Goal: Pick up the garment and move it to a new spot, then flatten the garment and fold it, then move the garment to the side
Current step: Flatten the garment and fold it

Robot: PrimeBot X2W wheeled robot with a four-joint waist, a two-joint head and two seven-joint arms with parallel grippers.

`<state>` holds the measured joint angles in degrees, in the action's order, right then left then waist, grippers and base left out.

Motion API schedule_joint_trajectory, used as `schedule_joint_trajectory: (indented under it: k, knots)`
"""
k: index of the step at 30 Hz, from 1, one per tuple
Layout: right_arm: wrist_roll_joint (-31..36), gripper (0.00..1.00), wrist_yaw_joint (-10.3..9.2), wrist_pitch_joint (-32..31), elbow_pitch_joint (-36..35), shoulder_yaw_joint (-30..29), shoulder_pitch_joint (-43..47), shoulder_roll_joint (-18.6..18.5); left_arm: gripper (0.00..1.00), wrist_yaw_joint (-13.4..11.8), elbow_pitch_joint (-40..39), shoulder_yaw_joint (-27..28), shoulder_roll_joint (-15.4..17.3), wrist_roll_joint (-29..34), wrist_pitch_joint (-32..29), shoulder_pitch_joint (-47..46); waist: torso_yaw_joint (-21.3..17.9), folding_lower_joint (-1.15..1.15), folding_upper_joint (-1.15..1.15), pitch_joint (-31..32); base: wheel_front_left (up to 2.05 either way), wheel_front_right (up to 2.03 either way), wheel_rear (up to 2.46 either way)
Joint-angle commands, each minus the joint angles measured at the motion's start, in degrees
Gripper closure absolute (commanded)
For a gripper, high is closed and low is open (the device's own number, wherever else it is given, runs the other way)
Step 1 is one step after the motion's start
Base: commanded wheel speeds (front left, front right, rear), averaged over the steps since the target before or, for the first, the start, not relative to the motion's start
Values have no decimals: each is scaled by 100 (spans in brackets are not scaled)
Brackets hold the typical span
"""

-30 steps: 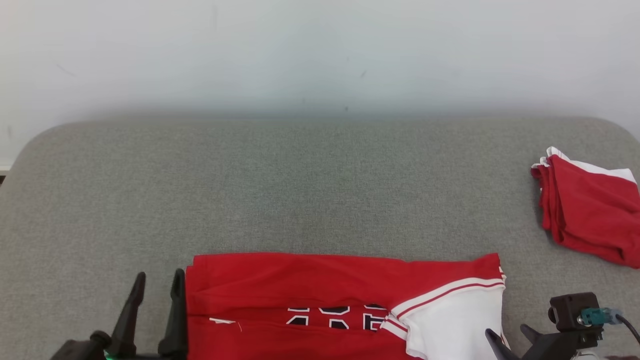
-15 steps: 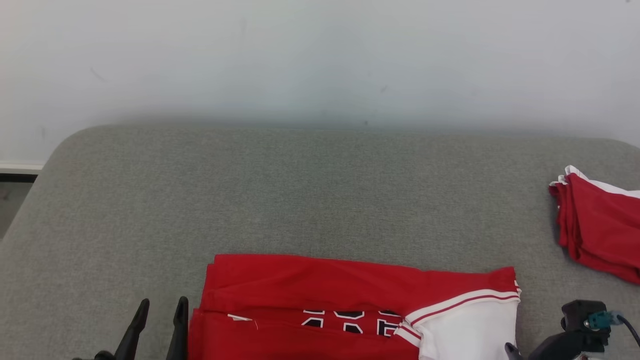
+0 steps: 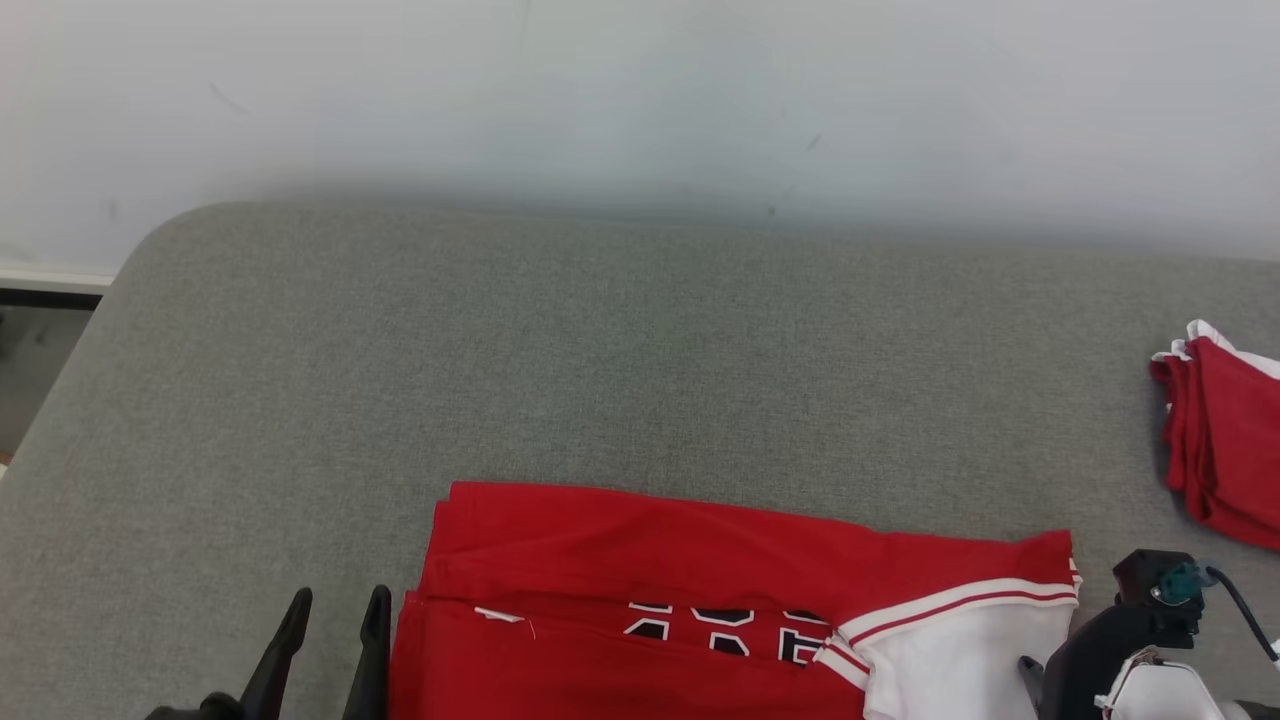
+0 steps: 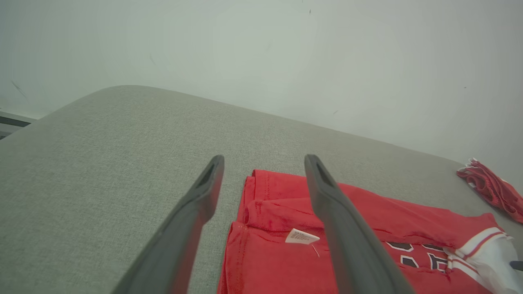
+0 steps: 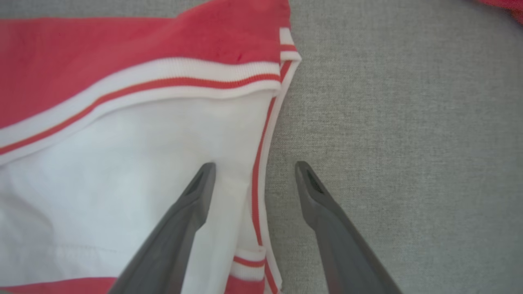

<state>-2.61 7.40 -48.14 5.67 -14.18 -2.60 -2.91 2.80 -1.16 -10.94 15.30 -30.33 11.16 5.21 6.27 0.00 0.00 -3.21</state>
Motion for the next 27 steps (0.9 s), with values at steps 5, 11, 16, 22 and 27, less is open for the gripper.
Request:
schedule_joint_trajectory:
  k: [5, 11, 16, 22, 27]
  knots:
    - [10, 0, 13, 42, 512, 71, -223, 7, 0, -12, -29, -8, 61, 67, -11, -138, 110, 0, 0, -154, 0, 0, 0]
    - [-238, 0, 17, 80, 896, 301, -179, 40, 0, -19, 1, -19, 91, 42, -31, -132, 136, 0, 0, -132, 0, 0, 0]
    - [-439, 100, 20, 327, 1021, 471, -150, 52, 0, -44, -14, 35, 125, -29, -37, -52, 79, 0, 0, -100, 0, 0, 0]
    - [-150, 100, -3, 824, 980, -122, -368, -26, 0, -88, -41, 98, 199, -59, -46, 44, -97, 0, 0, -70, 0, 0, 0]
    - [37, 100, -1, 1018, 836, -582, -514, -14, 0, -102, -63, 74, 186, -72, -31, 32, -267, 0, 0, -64, 0, 0, 0]
